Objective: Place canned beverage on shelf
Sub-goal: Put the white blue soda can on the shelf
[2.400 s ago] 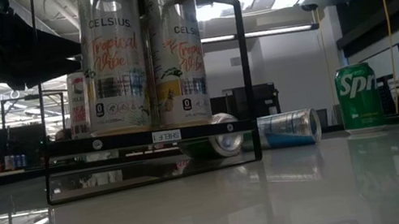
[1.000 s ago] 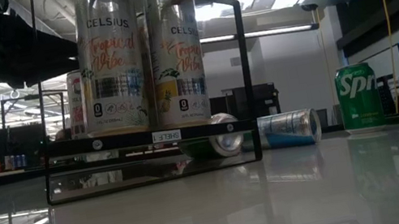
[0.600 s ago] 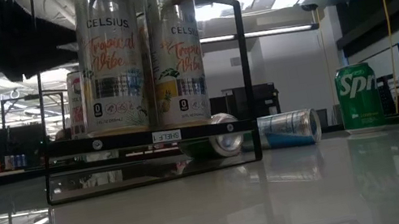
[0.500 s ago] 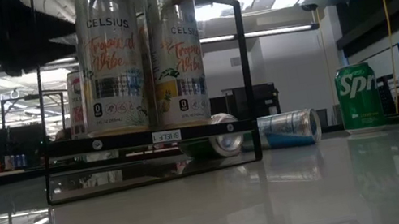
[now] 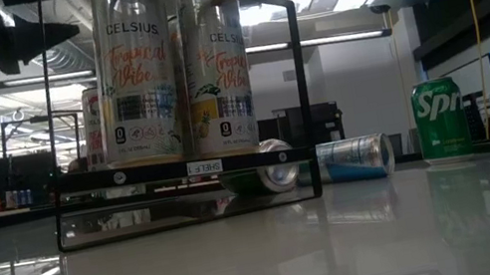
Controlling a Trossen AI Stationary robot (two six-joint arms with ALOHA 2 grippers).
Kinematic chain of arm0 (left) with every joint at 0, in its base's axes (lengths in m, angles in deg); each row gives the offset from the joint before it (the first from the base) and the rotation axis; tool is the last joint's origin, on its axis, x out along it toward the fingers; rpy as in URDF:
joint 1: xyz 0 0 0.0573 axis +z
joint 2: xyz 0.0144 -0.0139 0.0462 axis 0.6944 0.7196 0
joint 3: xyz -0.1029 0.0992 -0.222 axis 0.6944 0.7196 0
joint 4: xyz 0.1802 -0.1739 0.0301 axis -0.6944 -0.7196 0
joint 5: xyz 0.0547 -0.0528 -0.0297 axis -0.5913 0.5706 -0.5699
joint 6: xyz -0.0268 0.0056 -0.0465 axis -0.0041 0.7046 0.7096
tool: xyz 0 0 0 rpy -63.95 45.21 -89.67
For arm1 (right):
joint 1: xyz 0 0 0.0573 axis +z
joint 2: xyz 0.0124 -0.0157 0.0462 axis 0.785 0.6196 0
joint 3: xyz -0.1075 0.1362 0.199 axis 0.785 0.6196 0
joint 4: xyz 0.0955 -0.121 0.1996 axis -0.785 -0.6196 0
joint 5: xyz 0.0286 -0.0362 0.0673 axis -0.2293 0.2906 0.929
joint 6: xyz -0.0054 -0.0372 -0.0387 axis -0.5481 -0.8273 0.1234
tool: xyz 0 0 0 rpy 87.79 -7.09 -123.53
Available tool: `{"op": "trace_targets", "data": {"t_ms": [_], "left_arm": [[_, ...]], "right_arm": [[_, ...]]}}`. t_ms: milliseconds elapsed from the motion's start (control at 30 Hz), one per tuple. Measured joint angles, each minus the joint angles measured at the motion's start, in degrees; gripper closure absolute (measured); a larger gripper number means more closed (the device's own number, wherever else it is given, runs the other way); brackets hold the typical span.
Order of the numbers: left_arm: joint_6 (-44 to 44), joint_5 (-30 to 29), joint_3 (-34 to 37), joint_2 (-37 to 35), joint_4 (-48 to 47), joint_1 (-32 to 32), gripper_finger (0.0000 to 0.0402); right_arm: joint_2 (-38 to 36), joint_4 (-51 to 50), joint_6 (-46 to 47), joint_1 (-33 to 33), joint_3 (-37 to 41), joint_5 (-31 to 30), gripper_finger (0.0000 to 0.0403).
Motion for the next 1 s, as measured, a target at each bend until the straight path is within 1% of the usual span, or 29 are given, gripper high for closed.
{"op": "trace_targets", "data": {"t_ms": [100,200,367,467,767,1000], "left_arm": [[-0.3,0.0,0.0,-1.3,0.0,0.0,0.0070],[0.0,0.0,0.0,-2.0,-0.1,0.0,0.0070],[1.1,0.1,0.0,-2.2,0.0,0.0,0.0070],[1.2,0.1,0.0,-2.2,0.0,0.1,0.0070],[0.9,0.0,0.0,-2.2,0.2,0.2,0.0070],[0.8,0.0,0.0,-2.2,0.2,0.2,0.0070]], "right_arm": [[-3.9,8.5,0.9,-1.3,9.6,-0.6,0.0015],[-5.2,13.5,2.1,-2.5,16.9,-1.4,0.0015],[-4.3,19.2,2.8,-3.4,24.1,-1.6,0.0015],[-3.1,20.5,3.2,-3.6,25.9,-1.9,0.0015],[1.1,20.6,12.3,-3.6,26.2,-2.9,0.0015],[7.1,20.2,12.9,-3.6,26.2,-3.0,0.0015]]}}
